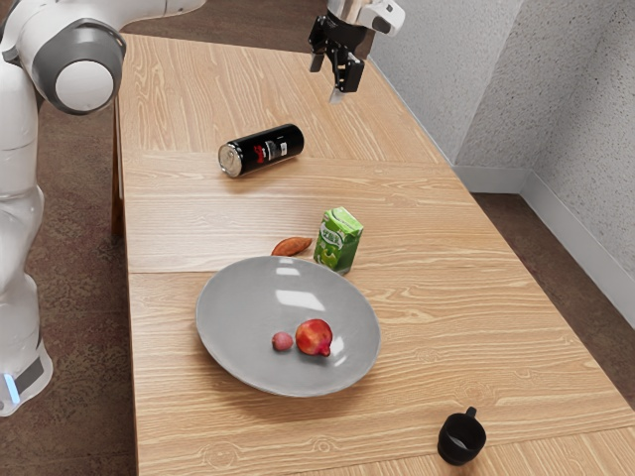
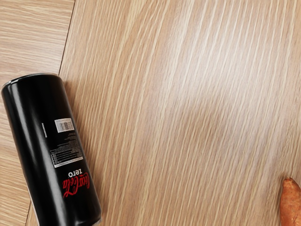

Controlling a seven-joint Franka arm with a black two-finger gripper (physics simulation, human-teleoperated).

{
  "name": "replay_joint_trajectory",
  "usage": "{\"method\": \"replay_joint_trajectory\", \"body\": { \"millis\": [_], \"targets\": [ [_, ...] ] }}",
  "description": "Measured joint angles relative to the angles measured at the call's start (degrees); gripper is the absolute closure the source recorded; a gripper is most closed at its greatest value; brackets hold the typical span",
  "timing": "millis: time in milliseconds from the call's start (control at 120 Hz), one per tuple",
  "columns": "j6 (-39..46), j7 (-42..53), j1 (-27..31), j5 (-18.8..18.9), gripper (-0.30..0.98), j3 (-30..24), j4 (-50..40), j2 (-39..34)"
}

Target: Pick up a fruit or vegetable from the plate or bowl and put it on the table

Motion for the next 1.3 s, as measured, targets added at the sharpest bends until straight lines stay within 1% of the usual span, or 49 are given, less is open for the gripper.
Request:
{"method": "replay_joint_trajectory", "body": {
  "millis": [117,142,175,208,250,317,400,475,600,667,700,742,800,875,942,983,1067,1142,1225,1300],
  "targets": [
    [0.0,-0.01,-0.16,0.1,0.0,-0.02,0.12,-0.09],
    [-0.04,0.05,-0.38,0.07,0.0,-0.05,1.57,-0.87],
    [-0.08,0.17,-1.12,-0.43,0.0,-0.3,4.63,-3.62],
    [-0.12,0.29,-1.56,-1.6,0.0,-0.52,6.35,-5.36],
    [-0.15,0.43,-1.39,-3.98,0.0,-0.7,7.32,-5.96],
    [-0.2,0.66,0.1,-6.92,0.0,-1.55,5.13,-5.42],
    [-0.25,0.93,0.94,-8.92,0.0,-1.87,3.26,-3.55],
    [-0.35,1.19,-2.09,-9.83,0.0,-1.92,2.05,-3.3],
    [-0.45,1.56,-10.93,-10.79,0.0,-2.01,1.69,-3.02],
    [-0.06,1.58,-14.4,-14.04,0.0,-2.02,2.09,-1.52],
    [0.22,1.14,-15.25,-15.23,0.0,-2.02,1.79,-0.75],
    [0.52,0.54,-14.75,-17.14,0.0,-1.87,0.69,0.58],
    [1.4,-0.19,-13.2,-18.41,0.0,-1.78,-4.65,0.89],
    [6.84,-1.03,-16.46,-16.27,0.0,-1.52,-20.41,-6.69],
    [11.92,-1.47,-19.24,-14.07,0.0,-1.47,-27.88,-10.7],
    [15.34,-1.29,-23.21,-12.78,0.0,-0.89,-31.63,-13.24],
    [20.04,-0.47,-30.81,-9.54,0.0,0.43,-35.09,-15.46],
    [21.01,0.65,-36.45,-7.69,0.0,1.54,-35.88,-16.96],
    [20.92,1.88,-40.99,-6.39,0.0,2.31,-37.65,-18.89],
    [20.86,2.74,-43.2,-5.67,0.0,2.52,-40.5,-20.34]
  ]
}}
